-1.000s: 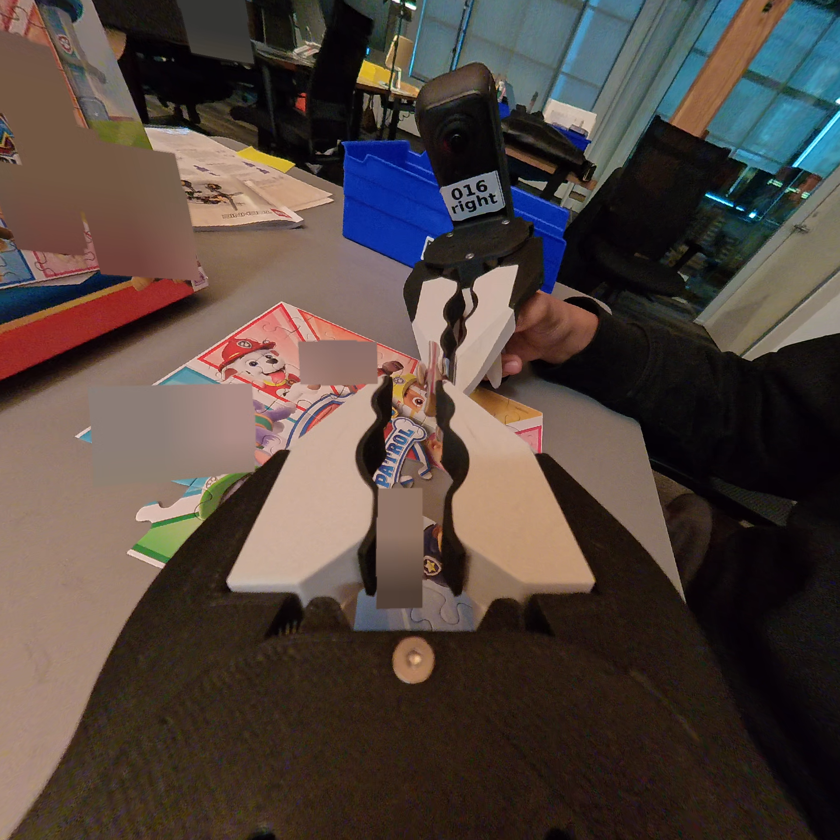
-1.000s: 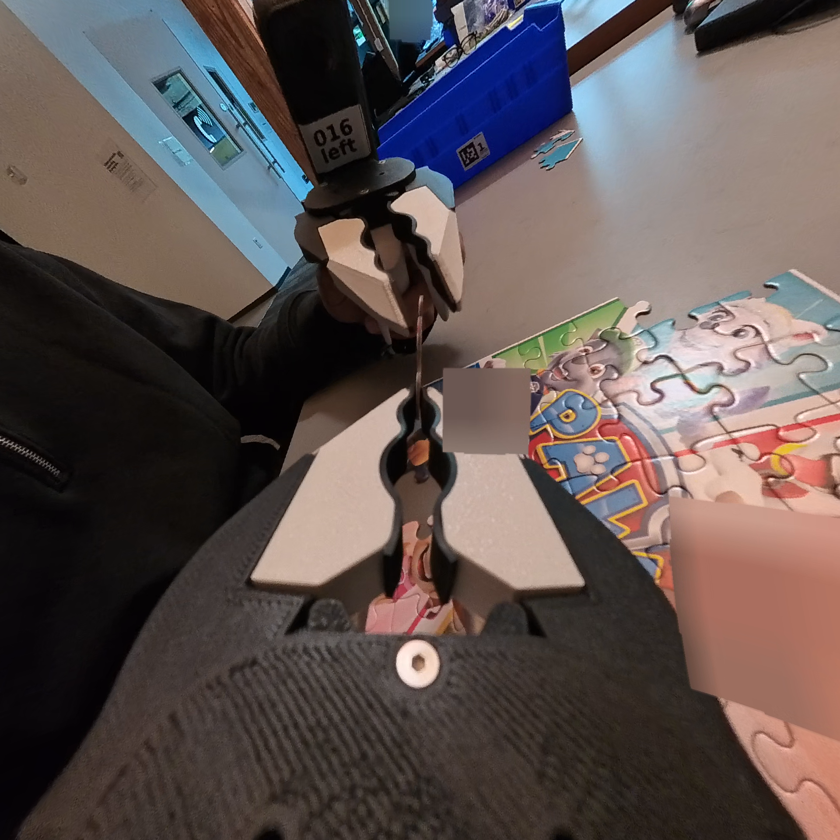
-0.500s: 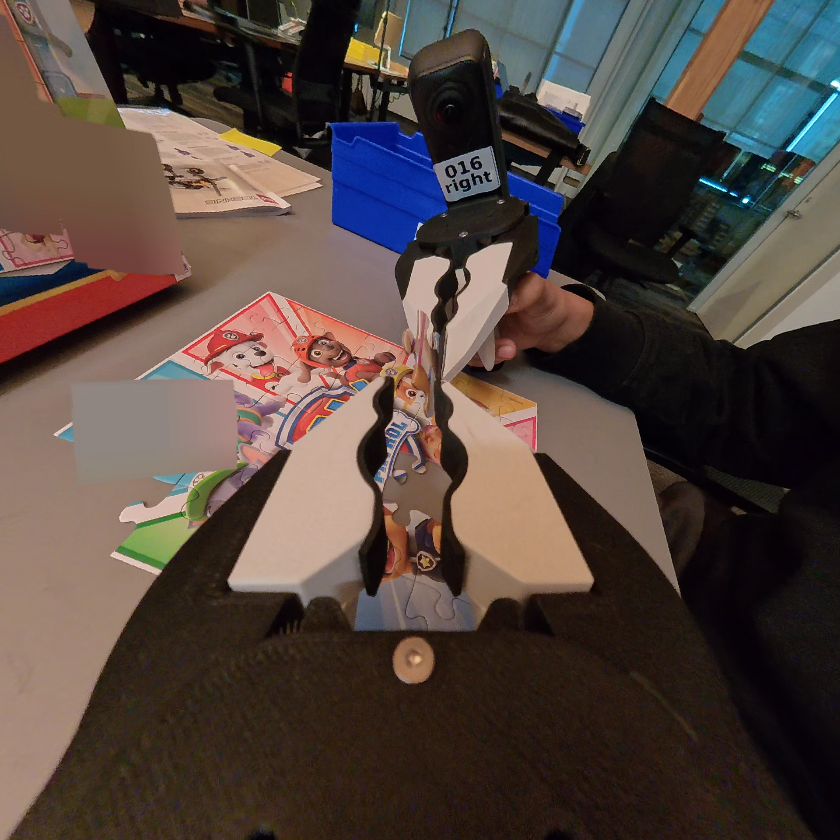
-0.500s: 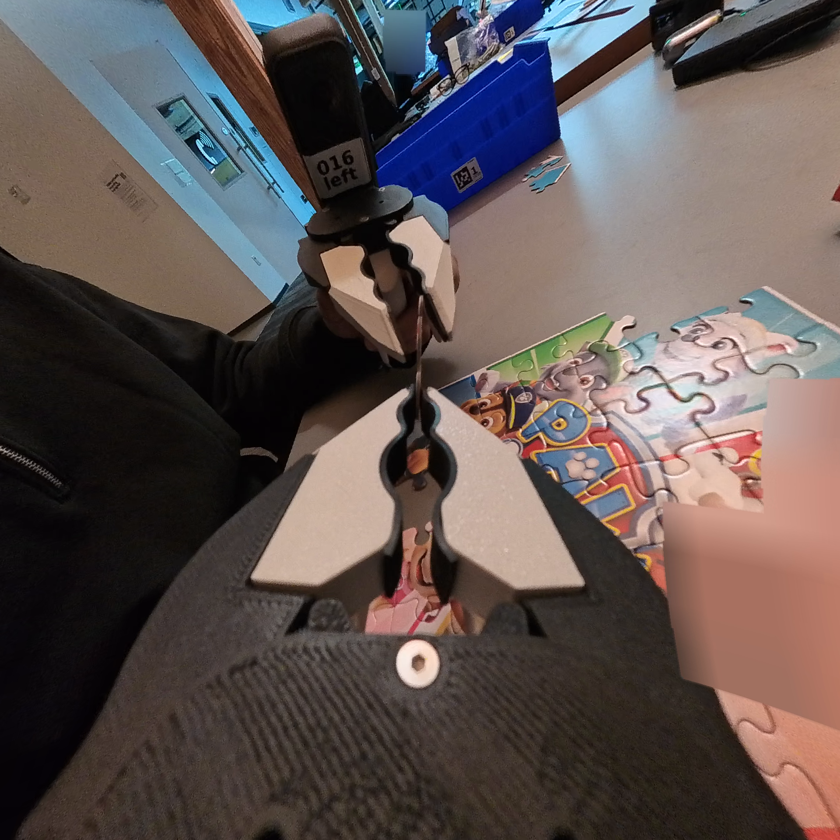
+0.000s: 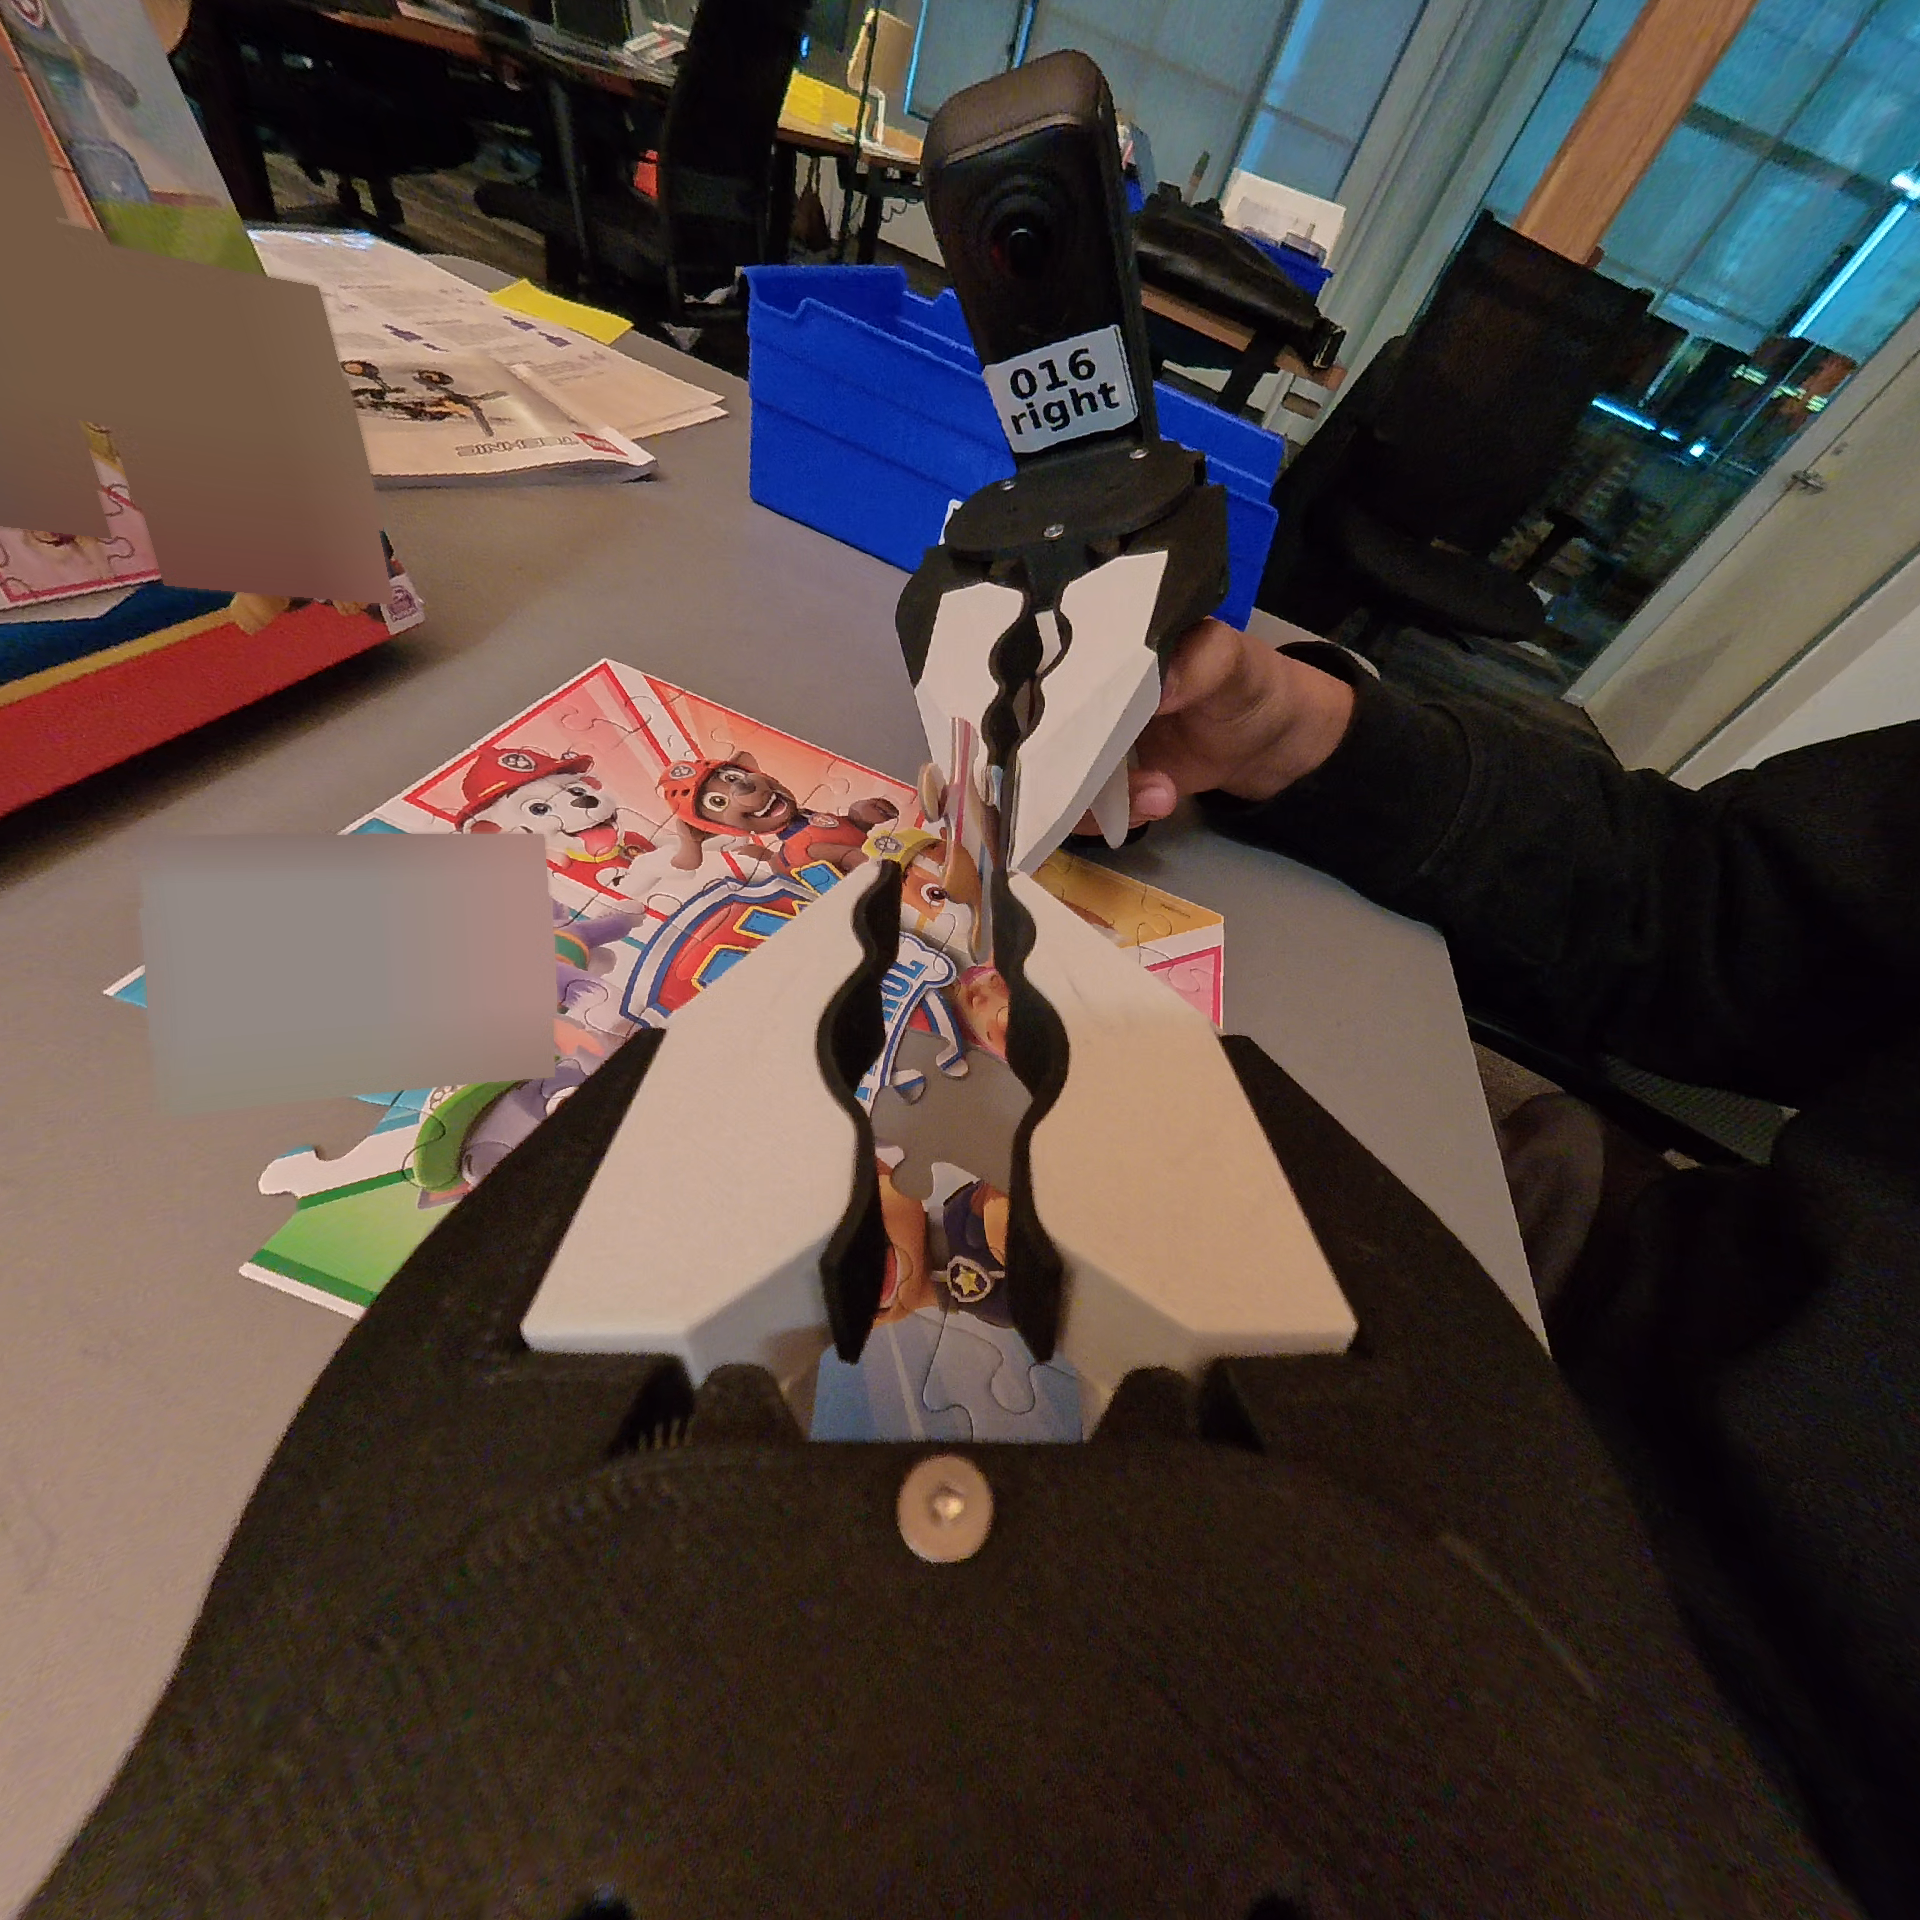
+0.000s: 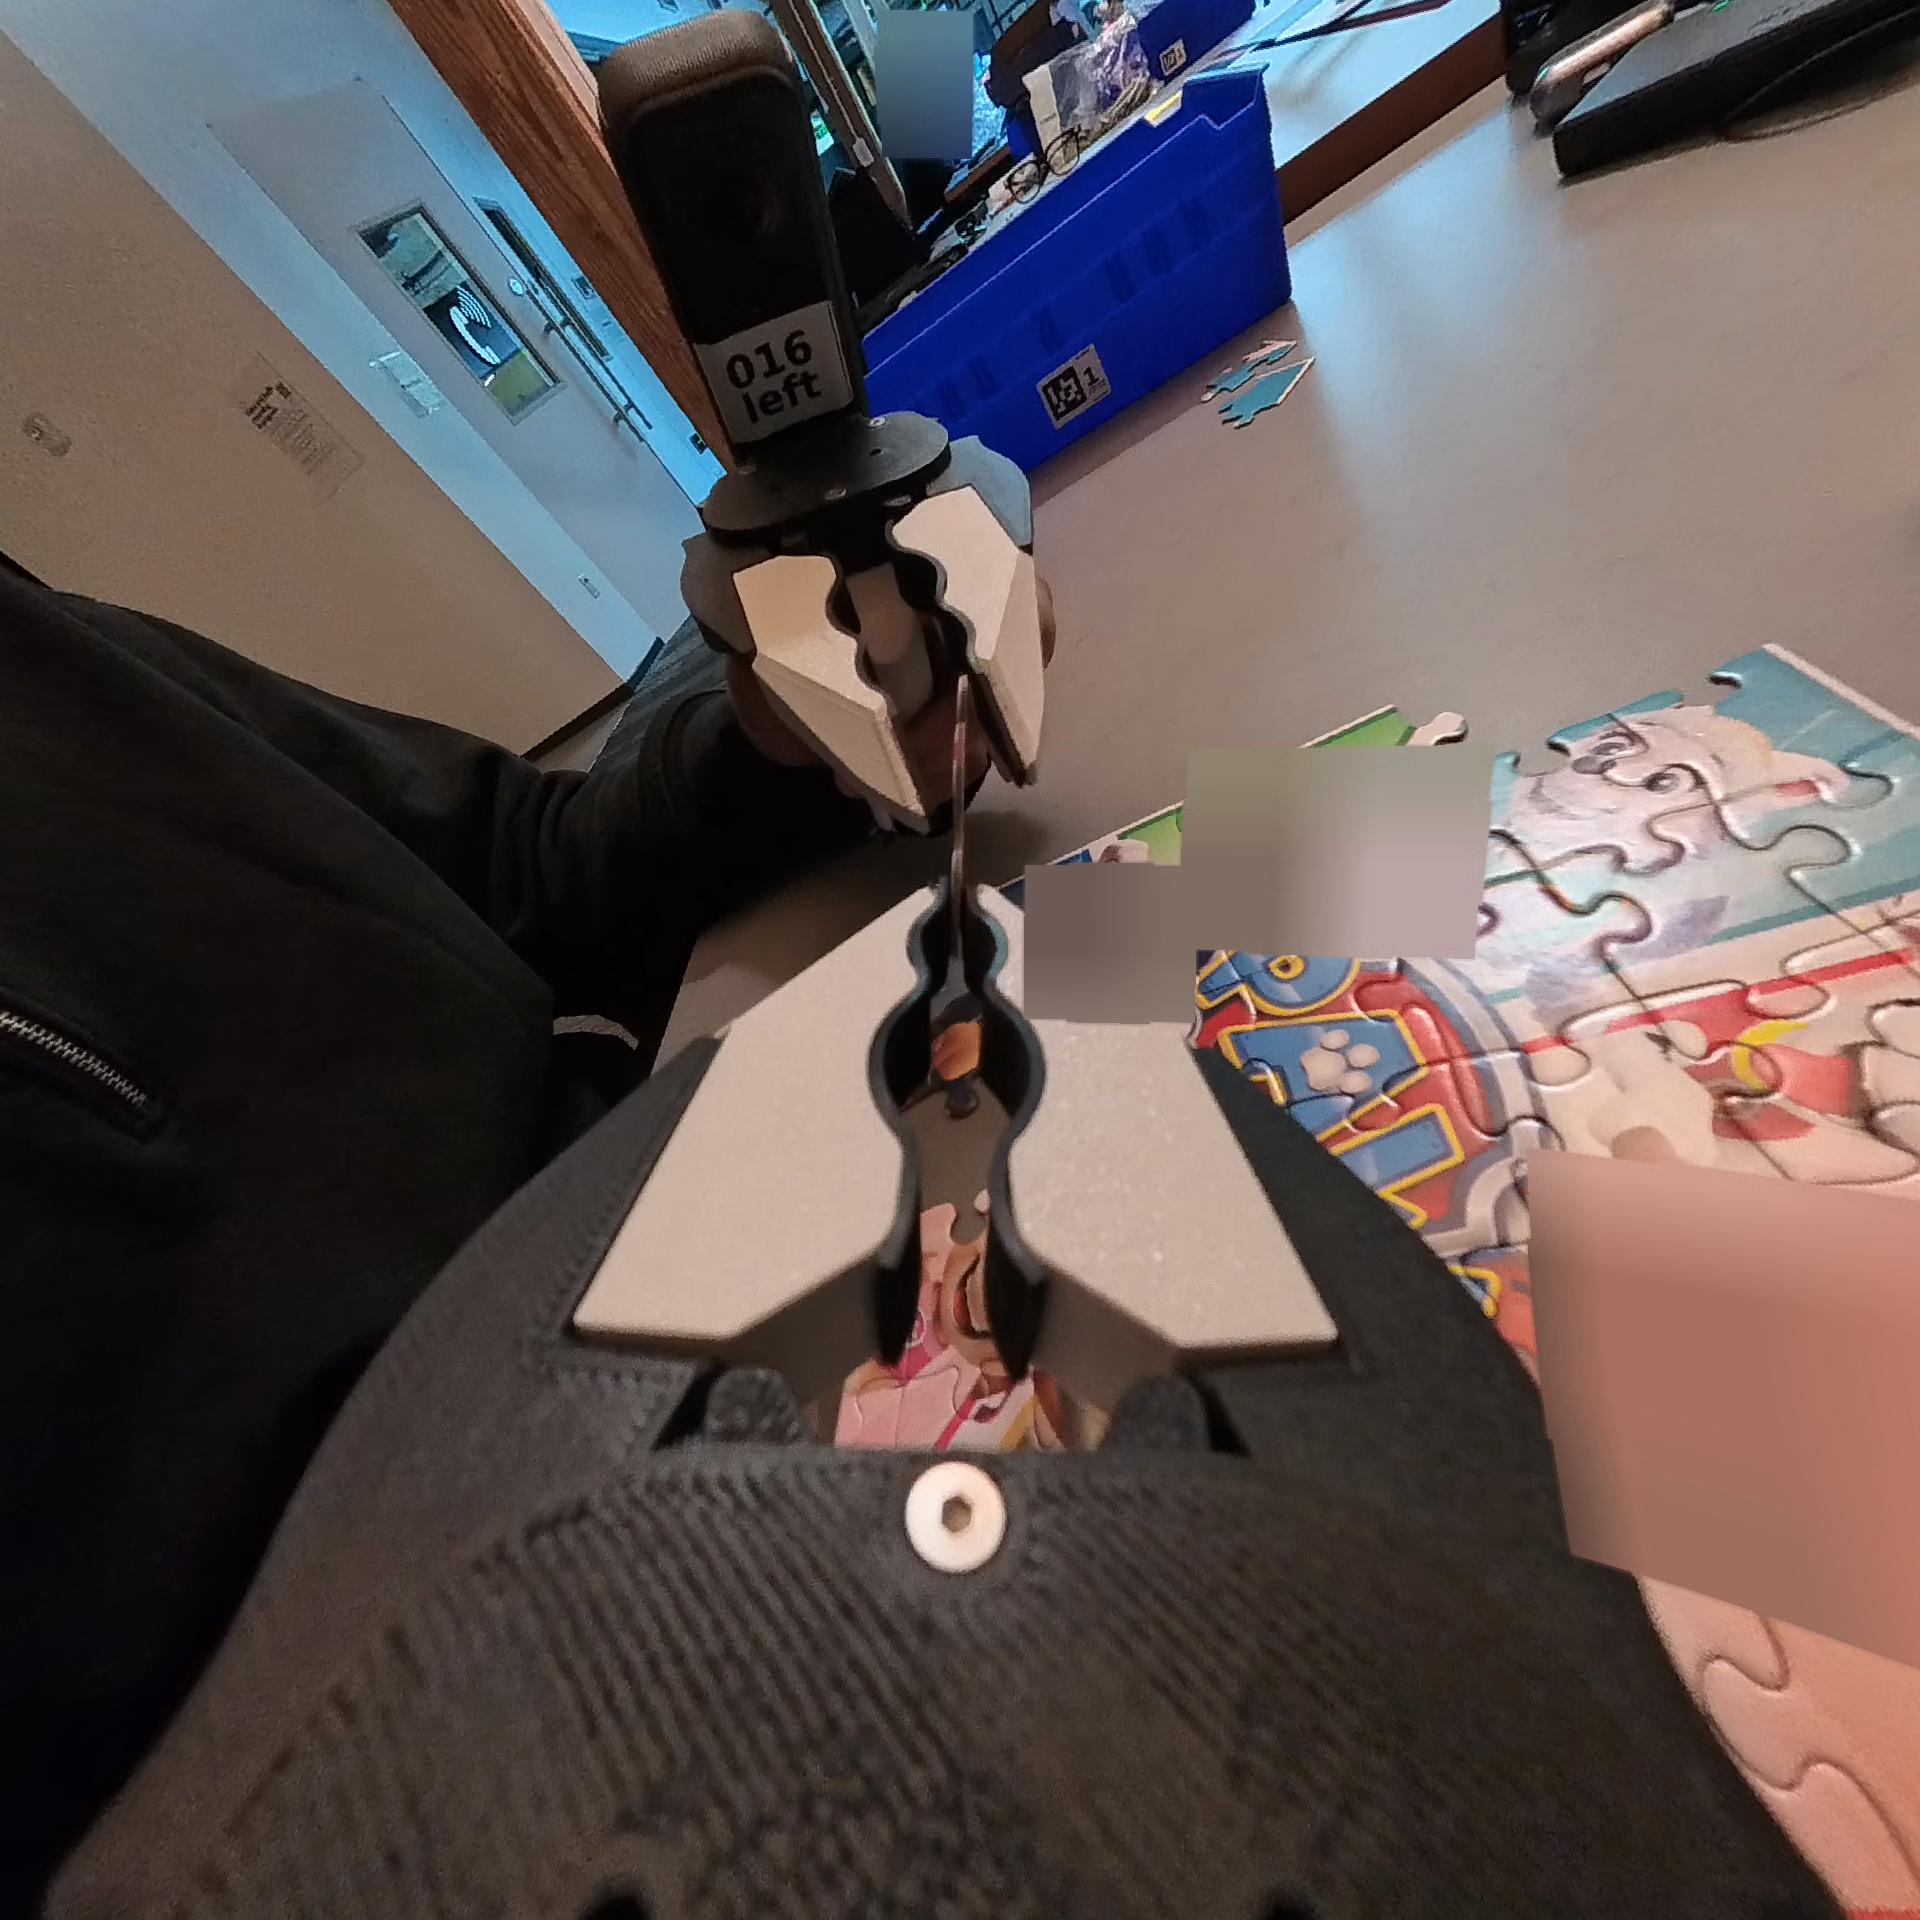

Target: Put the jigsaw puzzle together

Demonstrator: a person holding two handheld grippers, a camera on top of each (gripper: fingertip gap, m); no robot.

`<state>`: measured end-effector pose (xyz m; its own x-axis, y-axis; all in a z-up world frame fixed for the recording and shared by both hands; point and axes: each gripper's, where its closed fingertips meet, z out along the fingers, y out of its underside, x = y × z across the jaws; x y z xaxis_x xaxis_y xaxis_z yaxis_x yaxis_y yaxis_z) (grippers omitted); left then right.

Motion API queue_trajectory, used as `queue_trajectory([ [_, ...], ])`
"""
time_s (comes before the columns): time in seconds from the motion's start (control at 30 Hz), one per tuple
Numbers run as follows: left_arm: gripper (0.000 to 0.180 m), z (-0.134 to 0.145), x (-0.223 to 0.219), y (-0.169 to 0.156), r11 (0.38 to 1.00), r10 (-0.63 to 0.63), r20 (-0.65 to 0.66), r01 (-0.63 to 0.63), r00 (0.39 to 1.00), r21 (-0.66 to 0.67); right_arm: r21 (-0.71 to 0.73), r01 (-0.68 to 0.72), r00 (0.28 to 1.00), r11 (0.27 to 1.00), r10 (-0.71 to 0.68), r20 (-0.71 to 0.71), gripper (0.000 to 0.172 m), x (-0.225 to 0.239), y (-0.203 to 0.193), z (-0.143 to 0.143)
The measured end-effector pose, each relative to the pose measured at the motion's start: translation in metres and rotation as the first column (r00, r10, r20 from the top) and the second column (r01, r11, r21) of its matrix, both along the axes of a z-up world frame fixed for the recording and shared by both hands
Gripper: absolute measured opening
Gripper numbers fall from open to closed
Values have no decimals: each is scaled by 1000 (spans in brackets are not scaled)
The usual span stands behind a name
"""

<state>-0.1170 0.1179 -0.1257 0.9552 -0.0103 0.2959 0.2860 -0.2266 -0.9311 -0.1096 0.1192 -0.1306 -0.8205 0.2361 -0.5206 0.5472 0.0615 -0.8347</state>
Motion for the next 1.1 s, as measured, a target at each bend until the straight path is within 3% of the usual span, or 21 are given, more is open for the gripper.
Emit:
queue_trajectory([
  [1.1,2,-6,11,1,997,-68,23,68,997,-30,-42,15,1000,999,-15,-7,0,-2,4,8],
])
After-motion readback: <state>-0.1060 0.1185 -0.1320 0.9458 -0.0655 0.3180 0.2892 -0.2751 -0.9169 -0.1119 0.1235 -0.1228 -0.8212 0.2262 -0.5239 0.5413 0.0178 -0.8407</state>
